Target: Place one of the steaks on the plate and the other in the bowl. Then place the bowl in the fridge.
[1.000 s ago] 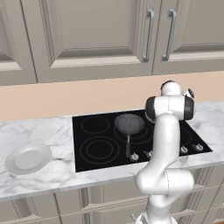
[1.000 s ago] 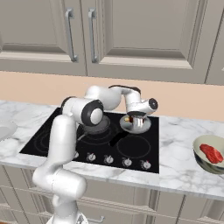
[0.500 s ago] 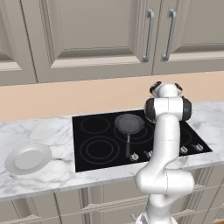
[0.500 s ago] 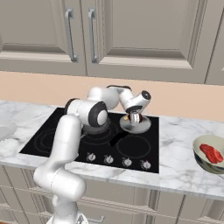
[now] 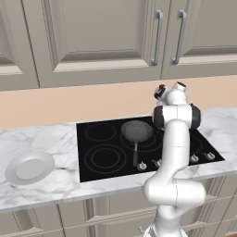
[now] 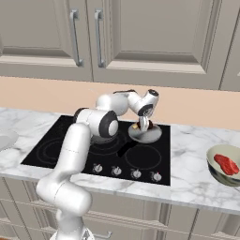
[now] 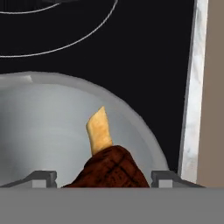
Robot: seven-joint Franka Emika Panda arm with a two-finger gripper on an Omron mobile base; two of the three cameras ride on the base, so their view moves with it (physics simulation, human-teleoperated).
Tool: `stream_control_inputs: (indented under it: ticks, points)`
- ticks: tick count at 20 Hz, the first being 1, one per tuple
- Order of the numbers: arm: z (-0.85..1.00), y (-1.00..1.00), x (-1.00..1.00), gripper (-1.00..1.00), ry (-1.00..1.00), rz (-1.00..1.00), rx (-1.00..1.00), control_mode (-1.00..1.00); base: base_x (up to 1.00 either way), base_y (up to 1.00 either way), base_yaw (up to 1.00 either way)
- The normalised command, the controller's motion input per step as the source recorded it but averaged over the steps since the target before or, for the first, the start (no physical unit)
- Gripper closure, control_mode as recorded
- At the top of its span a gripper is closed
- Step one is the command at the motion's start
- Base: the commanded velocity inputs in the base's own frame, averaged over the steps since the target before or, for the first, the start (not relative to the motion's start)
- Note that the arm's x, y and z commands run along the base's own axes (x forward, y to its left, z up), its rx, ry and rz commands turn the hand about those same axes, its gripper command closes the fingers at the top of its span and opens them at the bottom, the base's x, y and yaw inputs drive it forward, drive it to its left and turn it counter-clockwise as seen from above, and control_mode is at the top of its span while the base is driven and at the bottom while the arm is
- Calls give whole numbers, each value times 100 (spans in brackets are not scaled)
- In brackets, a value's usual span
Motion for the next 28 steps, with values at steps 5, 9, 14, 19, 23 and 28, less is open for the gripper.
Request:
stream_control_inputs:
  ticks: [5,9,14,19,23,28]
  points:
    - [-12,-32,-100,100,-44,0,0,-100,0,0,0]
    - [1,-7,-87,100,-47,0,0,-100,0,0,0]
    - [62,1,-83,100,-4,1,0,-100,0,0,0]
    - [100,0,-80,100,0,4,-4,-100,0,0,0]
    - [89,0,-99,100,0,4,-9,-100,0,0,0]
    - [50,17,-100,100,0,4,-8,-100,0,0,0]
